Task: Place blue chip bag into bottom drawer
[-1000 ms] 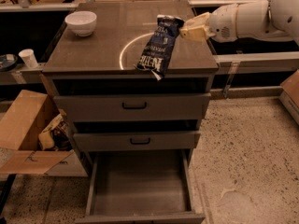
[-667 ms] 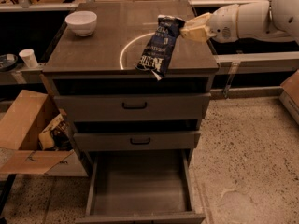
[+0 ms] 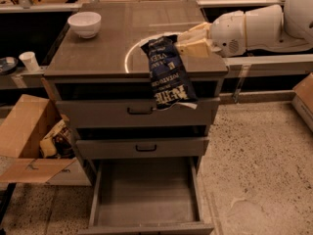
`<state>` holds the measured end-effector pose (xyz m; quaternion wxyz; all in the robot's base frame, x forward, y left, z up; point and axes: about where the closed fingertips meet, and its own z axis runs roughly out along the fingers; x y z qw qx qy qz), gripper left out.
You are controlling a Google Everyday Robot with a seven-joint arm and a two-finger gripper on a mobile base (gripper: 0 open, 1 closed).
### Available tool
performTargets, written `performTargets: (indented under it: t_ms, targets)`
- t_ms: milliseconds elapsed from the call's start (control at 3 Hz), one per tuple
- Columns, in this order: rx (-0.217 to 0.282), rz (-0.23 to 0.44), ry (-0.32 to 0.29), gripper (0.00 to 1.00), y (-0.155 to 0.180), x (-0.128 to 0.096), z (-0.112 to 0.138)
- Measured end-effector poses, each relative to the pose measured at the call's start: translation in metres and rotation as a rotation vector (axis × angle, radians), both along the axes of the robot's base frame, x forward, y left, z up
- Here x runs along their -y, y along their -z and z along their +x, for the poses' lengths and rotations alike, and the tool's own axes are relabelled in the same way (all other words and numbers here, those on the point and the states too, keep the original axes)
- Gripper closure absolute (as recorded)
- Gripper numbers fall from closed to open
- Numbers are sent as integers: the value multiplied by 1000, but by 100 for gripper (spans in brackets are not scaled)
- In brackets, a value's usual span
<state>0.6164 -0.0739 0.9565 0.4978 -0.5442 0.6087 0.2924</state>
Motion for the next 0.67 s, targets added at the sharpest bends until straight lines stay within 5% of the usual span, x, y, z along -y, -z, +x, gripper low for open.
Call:
performTargets:
  t_ms: [333, 667]
  targets:
    - [-6, 17, -96, 100, -6, -26, -56]
    - [-137, 27, -119, 100, 40, -32, -94]
